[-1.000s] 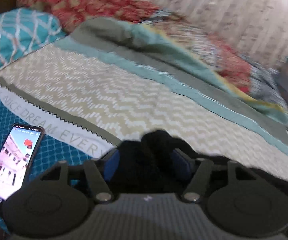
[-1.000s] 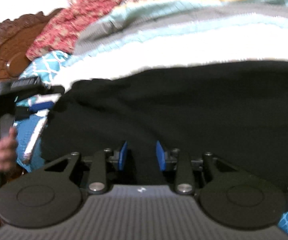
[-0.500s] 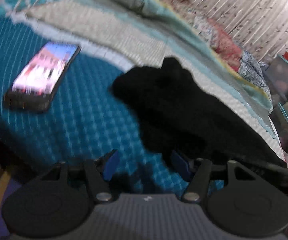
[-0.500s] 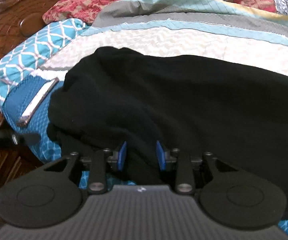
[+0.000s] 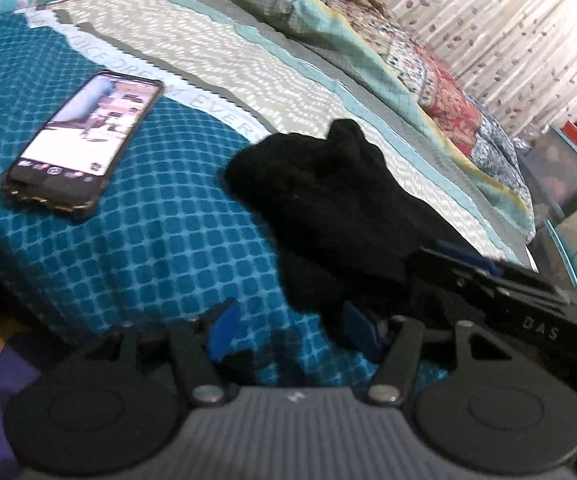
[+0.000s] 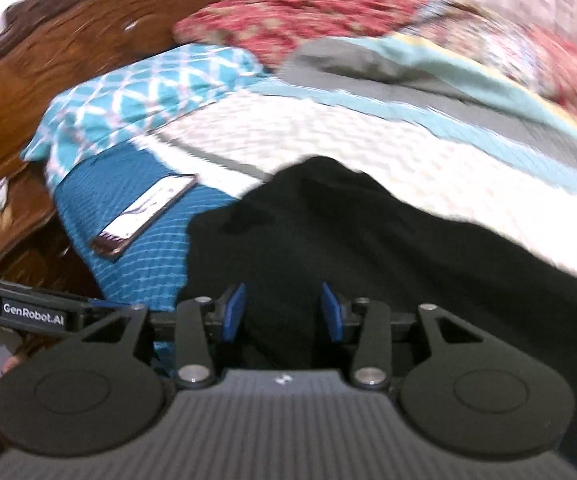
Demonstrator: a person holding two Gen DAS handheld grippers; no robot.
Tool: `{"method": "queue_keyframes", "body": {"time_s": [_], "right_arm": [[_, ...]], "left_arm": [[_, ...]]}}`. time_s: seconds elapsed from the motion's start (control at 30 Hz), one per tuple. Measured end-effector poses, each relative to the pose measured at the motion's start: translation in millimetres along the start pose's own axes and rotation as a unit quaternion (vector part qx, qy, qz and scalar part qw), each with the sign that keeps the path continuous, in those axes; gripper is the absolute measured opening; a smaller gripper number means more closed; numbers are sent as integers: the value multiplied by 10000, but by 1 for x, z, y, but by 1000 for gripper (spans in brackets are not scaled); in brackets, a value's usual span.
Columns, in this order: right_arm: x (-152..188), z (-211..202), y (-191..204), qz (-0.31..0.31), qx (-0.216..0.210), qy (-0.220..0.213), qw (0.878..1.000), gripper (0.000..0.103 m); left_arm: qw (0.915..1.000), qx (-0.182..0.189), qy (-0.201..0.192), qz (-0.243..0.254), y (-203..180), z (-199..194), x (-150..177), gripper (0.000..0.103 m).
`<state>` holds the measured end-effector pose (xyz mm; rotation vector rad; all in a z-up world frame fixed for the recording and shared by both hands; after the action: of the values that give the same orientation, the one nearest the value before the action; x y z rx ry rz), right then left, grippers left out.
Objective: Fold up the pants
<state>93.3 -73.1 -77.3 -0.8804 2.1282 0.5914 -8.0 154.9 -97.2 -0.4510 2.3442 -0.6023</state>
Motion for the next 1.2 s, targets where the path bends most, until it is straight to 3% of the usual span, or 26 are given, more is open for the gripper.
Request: {"method": "queue_keyframes", "body": {"time_s": [0.2, 0.27, 0.3, 0.33, 0.37, 0.43, 0.57, 0.77, 0.93, 1.07, 1.2], "right_arm": [[-15, 34, 22, -561, -522, 280, 9967, 62], [-13, 52, 21, -616, -511, 545, 9953, 62], [-12, 59, 20, -617, -486, 647, 9948, 52], [-13, 63, 19, -530, -531, 724, 9946, 18], [-16, 64, 15, -295, -602, 752, 9949, 15], [-30, 55, 1, 559, -841, 591, 9931, 13], [-51, 33, -36, 1857, -1178, 126, 9754, 13], [-57, 12, -46, 2011, -1132, -71, 9730, 13], [-63, 8, -49, 2035, -1180, -209, 9717, 13], [-64, 6, -56, 2084, -1167, -278, 9707, 13], [-62, 7, -57, 2140, -1162, -292, 9695, 13]], "left_arm": [[9992, -50, -169, -372, 25, -14, -8, 58], [9990, -44, -152, -407, 27, -14, -8, 58], [9990, -21, -134, -414, 27, -14, -8, 58], [9991, -3, -122, -397, 26, -13, -7, 58], [9993, 16, -115, -355, 24, -12, -7, 58], [9996, 70, -81, -263, 16, -9, -9, 58], [9997, 227, 84, -81, 1, 4, -13, 60], [9994, 316, 154, 12, -20, 29, -27, 77], [9969, 573, 368, -399, -22, 34, -28, 80], [9806, 1191, 569, -1451, -3, 25, -22, 80], [9701, 1299, 779, -1895, 6, 39, -15, 73]]}}
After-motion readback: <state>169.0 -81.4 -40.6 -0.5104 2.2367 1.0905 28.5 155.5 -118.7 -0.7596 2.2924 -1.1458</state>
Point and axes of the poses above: each gripper's, at about its wrist camera, not at the fingertips, and z roughly the way its jaws point, y to its left, x to its underside, the point moved 9 cm from there along z, roughly the way its jaws point, and after that the axes turned 1 degree about y, right-handed, at the moved point
